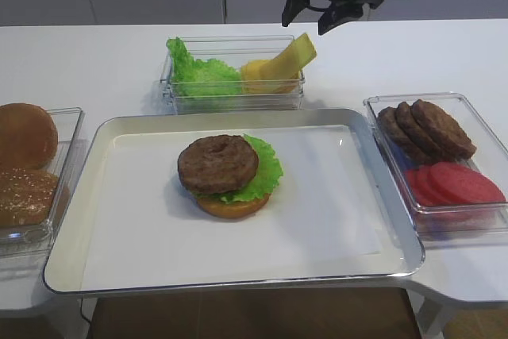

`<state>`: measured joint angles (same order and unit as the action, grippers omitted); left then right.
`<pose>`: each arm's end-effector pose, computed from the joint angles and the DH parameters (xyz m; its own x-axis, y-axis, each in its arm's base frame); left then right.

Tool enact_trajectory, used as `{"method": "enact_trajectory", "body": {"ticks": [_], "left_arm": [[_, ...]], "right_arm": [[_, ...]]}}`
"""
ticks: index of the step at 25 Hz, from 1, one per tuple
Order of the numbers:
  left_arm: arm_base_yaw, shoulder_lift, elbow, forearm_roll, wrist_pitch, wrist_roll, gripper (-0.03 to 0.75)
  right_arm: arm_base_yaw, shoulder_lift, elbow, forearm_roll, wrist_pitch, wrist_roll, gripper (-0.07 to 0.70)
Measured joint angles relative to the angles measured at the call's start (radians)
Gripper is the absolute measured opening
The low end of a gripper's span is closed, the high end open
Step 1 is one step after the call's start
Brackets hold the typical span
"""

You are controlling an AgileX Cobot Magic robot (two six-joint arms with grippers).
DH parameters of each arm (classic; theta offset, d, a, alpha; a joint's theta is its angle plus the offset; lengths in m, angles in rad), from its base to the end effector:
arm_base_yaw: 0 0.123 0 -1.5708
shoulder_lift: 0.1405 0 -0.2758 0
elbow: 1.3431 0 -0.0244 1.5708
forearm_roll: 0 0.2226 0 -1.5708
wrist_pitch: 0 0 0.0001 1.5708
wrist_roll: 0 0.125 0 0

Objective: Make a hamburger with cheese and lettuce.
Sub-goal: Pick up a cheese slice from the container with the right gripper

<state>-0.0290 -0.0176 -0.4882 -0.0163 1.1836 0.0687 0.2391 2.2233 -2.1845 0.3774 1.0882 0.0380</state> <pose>0.0009 -0.0019 0.2318 -0.5529 0.0786 -0.8295 0.0762 0.9961 0.0435 0.4572 0.1535 0.2516 -0.8882 -0.0043 -0.4594 -0.2039 0.8998 0.3858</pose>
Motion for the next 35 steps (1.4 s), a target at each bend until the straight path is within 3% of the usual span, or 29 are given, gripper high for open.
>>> {"method": "enact_trajectory", "body": {"ticks": [18,35], "left_arm": [[0.0,0.0,0.0,0.0,0.0,0.0,0.288],[0.0,0.0,0.0,0.0,0.0,0.0,0.288]], "right_arm": [[0.0,0.051,0.0,0.012,-0.028,-0.016,0.485],[0.0,0.055,0.0,0.012,-0.013,-0.018,0.165]]}}
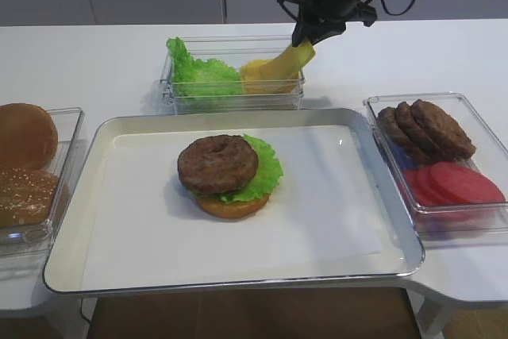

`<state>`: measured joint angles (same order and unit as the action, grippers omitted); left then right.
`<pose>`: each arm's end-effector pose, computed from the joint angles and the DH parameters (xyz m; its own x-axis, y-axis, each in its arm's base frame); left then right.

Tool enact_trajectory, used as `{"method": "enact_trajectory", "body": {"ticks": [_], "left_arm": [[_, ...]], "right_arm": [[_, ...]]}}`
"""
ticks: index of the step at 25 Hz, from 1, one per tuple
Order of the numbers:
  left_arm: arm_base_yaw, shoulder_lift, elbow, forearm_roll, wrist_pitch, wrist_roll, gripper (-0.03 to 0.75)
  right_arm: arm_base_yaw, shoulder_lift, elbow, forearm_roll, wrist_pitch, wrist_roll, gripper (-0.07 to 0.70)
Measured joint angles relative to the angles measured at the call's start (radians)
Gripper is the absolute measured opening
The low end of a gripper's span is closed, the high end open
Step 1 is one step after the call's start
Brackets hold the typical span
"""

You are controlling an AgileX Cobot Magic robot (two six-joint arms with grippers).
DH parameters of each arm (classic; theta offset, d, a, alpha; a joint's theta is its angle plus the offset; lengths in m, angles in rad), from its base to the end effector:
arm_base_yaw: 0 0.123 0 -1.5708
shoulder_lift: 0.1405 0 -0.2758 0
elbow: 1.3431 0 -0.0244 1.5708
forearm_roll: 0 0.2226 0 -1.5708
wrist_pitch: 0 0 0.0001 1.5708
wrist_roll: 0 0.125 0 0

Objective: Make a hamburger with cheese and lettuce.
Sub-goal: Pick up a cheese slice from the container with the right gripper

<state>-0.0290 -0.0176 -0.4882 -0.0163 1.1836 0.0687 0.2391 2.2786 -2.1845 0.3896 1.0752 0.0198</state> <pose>0.0009 -0.0019 0.2318 -0.5529 0.0786 -0.8295 0.0762 0.9961 0.0435 0.4645 0.1562 0.2261 -0.9045 -0.0158 -0.4262 -0.1987 0.8999 0.3883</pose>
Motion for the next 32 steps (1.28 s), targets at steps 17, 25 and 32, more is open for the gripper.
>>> {"method": "enact_trajectory", "body": {"ticks": [17,25,32], "left_arm": [[0.0,0.0,0.0,0.0,0.0,0.0,0.288],[0.0,0.0,0.0,0.0,0.0,0.0,0.288],[0.0,0.0,0.0,0.0,0.0,0.0,0.288]], "right_arm": [[0.0,-0.02,0.0,0.004,0.052,0.0,0.043],[0.0,-0.047,0.0,0.017,0.092,0.0,0.042],[0.0,-0.068,0.0,0.021,0.123,0.0,0.041]]}}
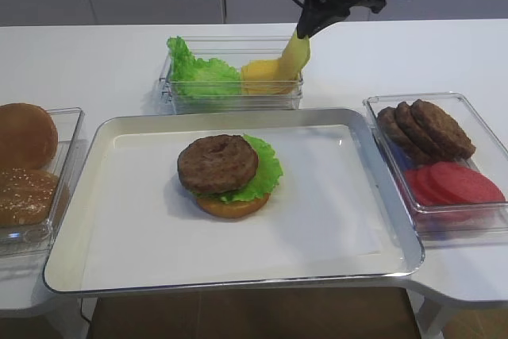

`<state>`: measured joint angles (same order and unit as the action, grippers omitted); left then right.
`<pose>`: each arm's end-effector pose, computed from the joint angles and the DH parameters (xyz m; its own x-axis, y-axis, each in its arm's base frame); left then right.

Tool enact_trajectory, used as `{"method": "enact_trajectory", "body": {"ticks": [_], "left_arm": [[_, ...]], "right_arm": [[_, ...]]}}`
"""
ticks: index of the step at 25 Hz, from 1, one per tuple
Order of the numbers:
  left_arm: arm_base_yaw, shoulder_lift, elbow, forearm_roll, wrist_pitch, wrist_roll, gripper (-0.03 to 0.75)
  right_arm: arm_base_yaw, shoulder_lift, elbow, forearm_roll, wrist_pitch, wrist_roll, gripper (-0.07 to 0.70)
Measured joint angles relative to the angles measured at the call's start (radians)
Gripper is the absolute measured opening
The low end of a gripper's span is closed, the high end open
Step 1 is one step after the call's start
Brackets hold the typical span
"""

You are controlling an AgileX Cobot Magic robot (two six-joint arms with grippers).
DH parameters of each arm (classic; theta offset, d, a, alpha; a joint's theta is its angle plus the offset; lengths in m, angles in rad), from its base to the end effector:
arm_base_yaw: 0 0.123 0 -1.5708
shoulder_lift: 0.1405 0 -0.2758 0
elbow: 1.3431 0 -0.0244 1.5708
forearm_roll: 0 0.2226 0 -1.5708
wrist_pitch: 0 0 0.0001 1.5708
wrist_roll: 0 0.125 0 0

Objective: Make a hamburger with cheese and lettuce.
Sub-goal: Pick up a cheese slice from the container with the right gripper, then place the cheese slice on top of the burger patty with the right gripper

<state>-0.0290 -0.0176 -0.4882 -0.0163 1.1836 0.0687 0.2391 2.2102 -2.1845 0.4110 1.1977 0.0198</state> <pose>0.0009 -0.0019 0.2318 -0.5529 0.0786 -0.8295 0.0762 0.9961 0.0435 0.4423 0.1557 0.2534 -0.9221 -0.0562 -0.3828 -0.2227 0.8861 0.4064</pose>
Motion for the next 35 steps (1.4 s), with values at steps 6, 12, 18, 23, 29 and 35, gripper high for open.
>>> {"method": "enact_trajectory", "body": {"ticks": [6,12,18,23,29,35], "left_arm": [[0.0,0.0,0.0,0.0,0.0,0.0,0.288],[0.0,0.0,0.0,0.0,0.0,0.0,0.288],[0.0,0.0,0.0,0.0,0.0,0.0,0.288],[0.0,0.0,0.0,0.0,0.0,0.0,0.288],[0.0,0.0,0.0,0.0,0.0,0.0,0.288],[0.0,0.0,0.0,0.0,0.0,0.0,0.288]], "right_arm": [[0.0,-0.018,0.0,0.0,0.037,0.0,0.041],[0.0,-0.032,0.0,0.012,0.043,-0.002,0.041],[0.0,-0.041,0.0,0.057,0.048,-0.02,0.041],[0.0,-0.063,0.0,0.076,0.048,-0.035,0.041],[0.0,-0.066,0.0,0.091,0.048,-0.043,0.041],[0.002,-0.066,0.0,0.102,0.048,-0.045,0.041]]}}
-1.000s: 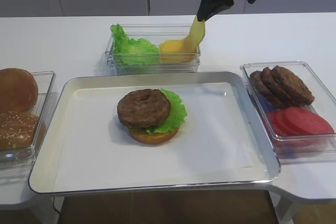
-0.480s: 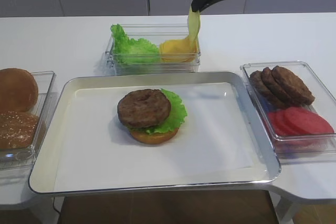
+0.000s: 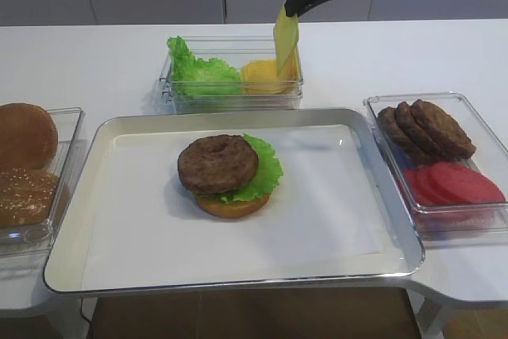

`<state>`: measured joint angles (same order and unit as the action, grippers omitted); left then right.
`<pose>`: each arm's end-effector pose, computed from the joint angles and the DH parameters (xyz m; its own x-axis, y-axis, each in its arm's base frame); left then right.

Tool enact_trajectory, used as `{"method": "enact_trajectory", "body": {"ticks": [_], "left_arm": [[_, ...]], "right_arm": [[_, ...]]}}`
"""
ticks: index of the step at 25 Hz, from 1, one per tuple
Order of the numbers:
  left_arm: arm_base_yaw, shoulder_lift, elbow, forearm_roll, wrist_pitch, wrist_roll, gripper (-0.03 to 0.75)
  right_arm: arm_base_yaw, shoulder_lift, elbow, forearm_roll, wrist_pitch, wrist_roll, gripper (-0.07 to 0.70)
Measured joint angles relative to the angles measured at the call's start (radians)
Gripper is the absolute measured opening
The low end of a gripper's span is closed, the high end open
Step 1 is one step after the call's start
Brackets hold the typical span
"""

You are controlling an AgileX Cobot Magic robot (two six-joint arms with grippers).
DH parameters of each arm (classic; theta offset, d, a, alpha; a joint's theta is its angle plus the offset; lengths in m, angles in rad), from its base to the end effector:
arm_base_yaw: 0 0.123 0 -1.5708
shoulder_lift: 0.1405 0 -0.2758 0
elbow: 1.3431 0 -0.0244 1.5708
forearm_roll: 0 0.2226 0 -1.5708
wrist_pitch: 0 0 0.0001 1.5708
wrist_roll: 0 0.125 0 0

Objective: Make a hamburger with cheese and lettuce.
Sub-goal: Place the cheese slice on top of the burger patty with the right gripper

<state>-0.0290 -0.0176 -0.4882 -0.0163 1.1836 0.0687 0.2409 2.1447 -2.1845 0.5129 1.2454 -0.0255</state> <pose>0.0009 -0.0019 0.2318 -0.5529 0.0786 -0.8295 0.0762 0.9961 0.0435 0.4241 0.1641 0.2864 -0.9088 -0.0847 -0.4086 -0.2915 0.8295 0.4765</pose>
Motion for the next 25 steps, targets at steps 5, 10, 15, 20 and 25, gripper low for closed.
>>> {"method": "enact_trajectory", "body": {"ticks": [5,10,15,20,25], "left_arm": [[0.0,0.0,0.0,0.0,0.0,0.0,0.288],[0.0,0.0,0.0,0.0,0.0,0.0,0.288],[0.0,0.0,0.0,0.0,0.0,0.0,0.288],[0.0,0.0,0.0,0.0,0.0,0.0,0.288],[0.0,0.0,0.0,0.0,0.0,0.0,0.288]], "right_arm": [[0.0,-0.017,0.0,0.002,0.002,-0.004,0.041],[0.007,-0.039,0.0,0.002,0.002,-0.004,0.041],[0.039,-0.049,0.0,0.0,0.003,-0.004,0.041],[0.064,-0.073,0.0,-0.002,0.006,-0.004,0.041],[0.083,-0.129,0.0,-0.017,0.01,-0.004,0.041]]}}
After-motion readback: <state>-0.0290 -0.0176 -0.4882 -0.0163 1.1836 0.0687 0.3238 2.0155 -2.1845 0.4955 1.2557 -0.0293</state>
